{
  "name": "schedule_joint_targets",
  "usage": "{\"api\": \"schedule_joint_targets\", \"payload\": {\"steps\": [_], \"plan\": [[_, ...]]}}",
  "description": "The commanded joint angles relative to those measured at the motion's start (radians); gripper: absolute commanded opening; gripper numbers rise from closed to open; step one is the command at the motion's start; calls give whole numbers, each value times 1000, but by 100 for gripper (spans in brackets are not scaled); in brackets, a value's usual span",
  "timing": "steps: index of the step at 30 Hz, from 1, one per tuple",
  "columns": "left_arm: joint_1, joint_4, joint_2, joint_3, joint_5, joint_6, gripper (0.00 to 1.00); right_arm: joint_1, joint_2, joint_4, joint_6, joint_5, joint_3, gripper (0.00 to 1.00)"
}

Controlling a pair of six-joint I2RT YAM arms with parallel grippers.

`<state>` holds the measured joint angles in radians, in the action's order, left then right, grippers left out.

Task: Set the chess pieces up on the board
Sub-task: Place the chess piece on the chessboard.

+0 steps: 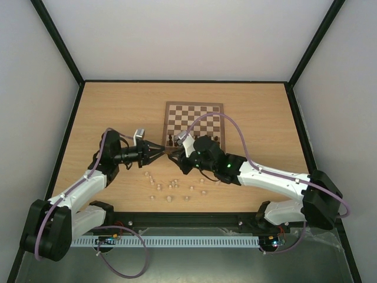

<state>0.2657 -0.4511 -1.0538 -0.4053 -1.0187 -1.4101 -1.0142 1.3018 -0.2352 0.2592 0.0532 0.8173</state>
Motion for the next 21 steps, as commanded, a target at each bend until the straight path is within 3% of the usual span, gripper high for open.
{"api": "schedule_joint_targets", "payload": {"steps": [1,7,11,16,21], "plan": [[10,45,7,-6,2,-14,25,-4,-87,-17,-5,-40,11,4],[38,173,-14,-70,29,92,43,-3,-77,102,-27,-57,98,4],[1,312,-21,-116,60,230,56,-1,-53,237,-31,-65,178,4],[-86,473,-40,-179,97,401,65,-1,-25,428,-26,-96,270,4],[-145,626,-39,-237,219,571,68,8,72,736,11,-164,435,5]]}}
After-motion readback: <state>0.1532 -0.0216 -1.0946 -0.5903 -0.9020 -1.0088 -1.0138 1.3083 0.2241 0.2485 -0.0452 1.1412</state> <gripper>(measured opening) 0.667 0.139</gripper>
